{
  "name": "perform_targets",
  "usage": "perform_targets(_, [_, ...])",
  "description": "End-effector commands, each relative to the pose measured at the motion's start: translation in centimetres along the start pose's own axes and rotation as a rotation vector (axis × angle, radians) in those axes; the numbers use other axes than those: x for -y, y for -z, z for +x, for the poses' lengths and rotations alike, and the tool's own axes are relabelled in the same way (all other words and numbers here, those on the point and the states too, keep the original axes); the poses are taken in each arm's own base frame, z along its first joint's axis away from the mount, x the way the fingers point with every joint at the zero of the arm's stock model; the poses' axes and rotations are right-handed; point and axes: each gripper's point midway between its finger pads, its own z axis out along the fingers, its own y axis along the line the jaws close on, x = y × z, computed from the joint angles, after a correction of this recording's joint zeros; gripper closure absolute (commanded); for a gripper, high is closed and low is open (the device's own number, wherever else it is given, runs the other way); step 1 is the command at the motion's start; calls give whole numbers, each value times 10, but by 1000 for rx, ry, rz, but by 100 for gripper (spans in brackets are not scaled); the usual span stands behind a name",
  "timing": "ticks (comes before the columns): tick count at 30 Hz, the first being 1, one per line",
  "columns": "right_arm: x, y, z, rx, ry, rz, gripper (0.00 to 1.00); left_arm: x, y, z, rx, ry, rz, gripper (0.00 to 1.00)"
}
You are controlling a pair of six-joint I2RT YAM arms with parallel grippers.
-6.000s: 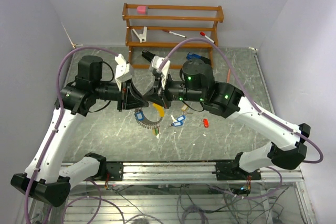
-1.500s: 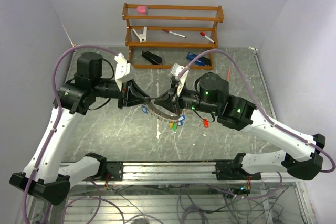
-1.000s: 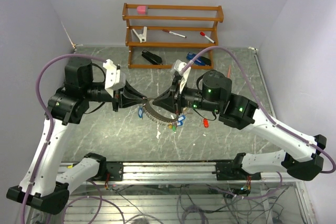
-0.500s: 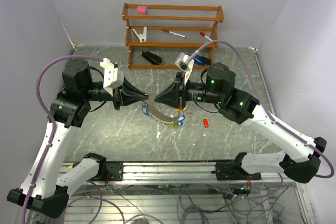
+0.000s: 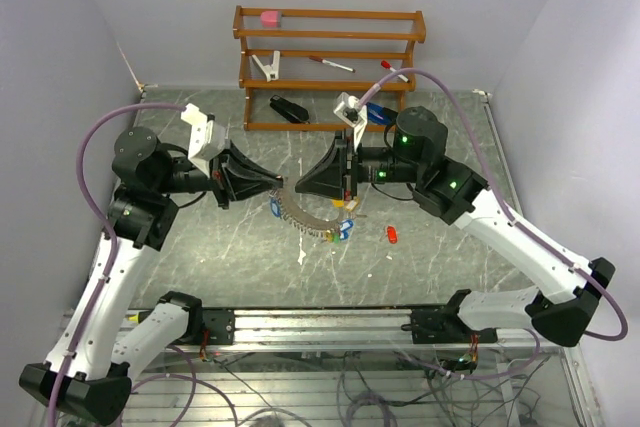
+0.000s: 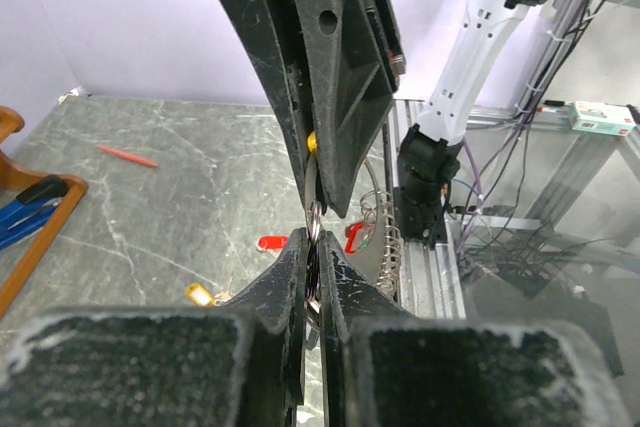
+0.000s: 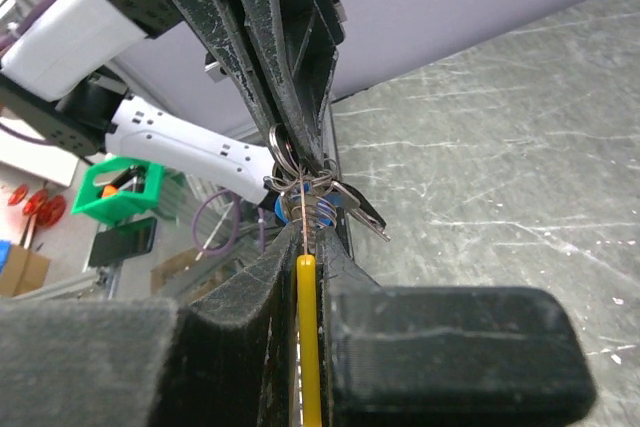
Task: Put the keys on the keyring
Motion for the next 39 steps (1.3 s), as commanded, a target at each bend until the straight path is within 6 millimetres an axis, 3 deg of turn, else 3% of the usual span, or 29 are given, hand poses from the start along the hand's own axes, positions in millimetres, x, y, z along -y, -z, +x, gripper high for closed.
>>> perform_targets(1, [9,-8,19,-77,-52,-61,100,32,1,-24,45,-96,131,92])
perform_targets(7, [10,-6,18,-120,-63,-98,100,29,6,-1,-64,-178,155,84])
perform_targets(11, [10,-4,14,-121,-61,-90,100,33,9,18,-127,-112,198,78])
perform_targets(17, [9,0,12,-120,-57,-72,100,22,11,31,-191,-124,167,73])
perform_targets(32, [15,0,10,-127,-61,-44,100,11,14,33,-233,-161,89,63])
perform_targets(39, [15,0,8,-118,-60,-41,100,-26,19,23,-243,-227,-146,62])
